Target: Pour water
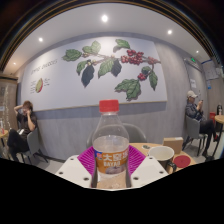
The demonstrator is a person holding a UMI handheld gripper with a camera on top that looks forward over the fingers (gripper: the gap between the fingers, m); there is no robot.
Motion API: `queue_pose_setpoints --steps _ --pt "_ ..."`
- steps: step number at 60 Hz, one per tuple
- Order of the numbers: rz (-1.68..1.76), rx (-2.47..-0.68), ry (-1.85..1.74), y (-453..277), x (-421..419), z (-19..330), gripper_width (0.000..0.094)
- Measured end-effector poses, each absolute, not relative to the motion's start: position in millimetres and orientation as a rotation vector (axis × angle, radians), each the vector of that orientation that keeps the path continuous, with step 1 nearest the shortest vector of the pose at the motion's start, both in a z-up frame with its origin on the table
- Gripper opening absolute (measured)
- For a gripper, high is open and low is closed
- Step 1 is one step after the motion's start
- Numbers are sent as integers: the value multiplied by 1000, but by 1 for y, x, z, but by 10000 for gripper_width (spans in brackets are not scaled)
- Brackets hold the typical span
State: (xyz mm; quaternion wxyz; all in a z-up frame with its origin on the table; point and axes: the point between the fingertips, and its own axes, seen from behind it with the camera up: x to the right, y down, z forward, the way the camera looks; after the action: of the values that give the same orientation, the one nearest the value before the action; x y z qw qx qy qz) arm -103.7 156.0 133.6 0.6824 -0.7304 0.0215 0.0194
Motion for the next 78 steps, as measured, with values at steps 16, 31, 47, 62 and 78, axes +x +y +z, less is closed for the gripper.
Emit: queue_pose_setpoints --steps 16,31,47,62,78 --pt "243 -1610 231 167 -84 138 325" --pt "925 -1515 850 194 -88 112 324" --pt "1483 -1122 1218 202 -72 170 351" --pt "1724 -939 1341 189 -79 201 393" --pt "1439 -1151 1104 197 -71 199 394"
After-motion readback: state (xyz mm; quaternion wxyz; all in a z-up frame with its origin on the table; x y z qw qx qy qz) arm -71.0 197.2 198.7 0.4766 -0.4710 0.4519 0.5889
